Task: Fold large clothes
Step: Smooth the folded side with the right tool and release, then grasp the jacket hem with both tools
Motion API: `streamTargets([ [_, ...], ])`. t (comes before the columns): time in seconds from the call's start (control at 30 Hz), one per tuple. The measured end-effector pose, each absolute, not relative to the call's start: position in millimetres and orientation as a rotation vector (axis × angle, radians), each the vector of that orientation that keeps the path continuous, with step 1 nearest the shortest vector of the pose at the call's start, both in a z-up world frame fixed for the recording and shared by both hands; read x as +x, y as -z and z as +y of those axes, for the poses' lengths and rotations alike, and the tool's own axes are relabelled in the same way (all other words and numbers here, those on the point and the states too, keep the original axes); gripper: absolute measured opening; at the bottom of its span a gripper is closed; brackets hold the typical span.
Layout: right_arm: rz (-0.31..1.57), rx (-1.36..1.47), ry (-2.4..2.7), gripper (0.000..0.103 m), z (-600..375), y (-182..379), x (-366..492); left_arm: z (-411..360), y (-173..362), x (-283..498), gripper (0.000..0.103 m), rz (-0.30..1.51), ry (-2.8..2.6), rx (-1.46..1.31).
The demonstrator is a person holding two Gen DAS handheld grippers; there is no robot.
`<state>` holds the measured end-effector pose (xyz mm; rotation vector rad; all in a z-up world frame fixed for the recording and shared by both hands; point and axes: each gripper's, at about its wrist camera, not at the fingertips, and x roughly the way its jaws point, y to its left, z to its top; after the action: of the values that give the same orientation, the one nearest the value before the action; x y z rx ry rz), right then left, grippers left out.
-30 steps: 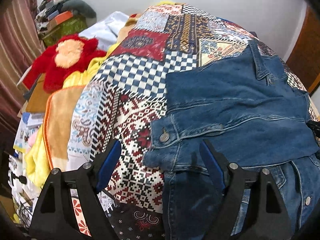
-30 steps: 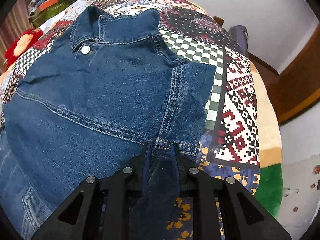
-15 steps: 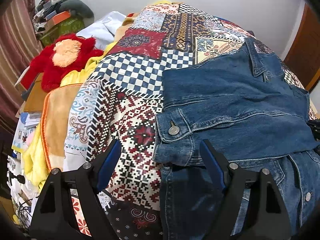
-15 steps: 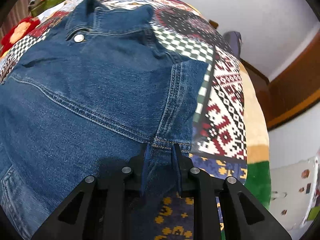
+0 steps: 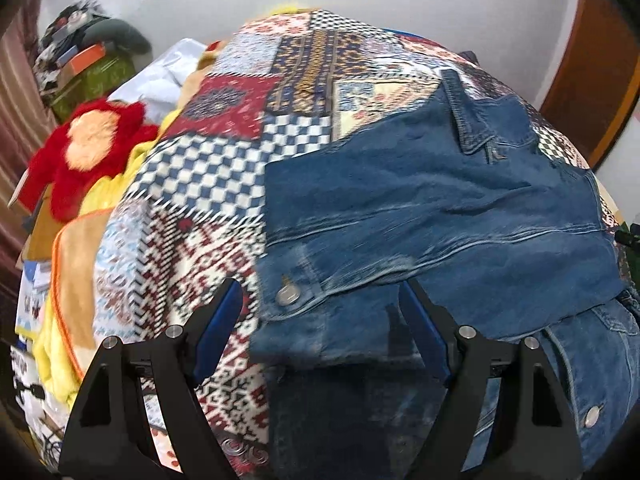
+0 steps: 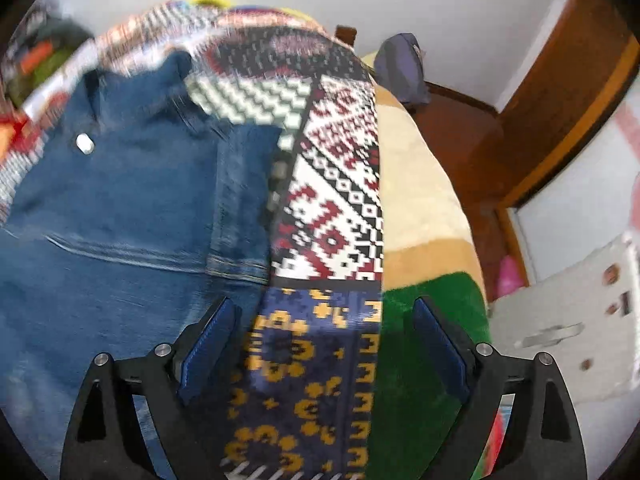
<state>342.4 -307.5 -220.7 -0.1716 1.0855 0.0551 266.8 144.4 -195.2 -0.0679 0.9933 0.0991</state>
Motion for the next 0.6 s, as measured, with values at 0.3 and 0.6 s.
streamTargets([
  [0.3,1.135,0.003,-0.356,0.090,-259.0,210.1,321.5,99.9,211.6,286.9,0.088,1.053,0.022,-0.032],
  [0.6,1.239,0.042,-0.374,0.092,-249.7,240.7,316.0,99.8,221.2,289.6,0.091,1.123,0.059,0.022],
])
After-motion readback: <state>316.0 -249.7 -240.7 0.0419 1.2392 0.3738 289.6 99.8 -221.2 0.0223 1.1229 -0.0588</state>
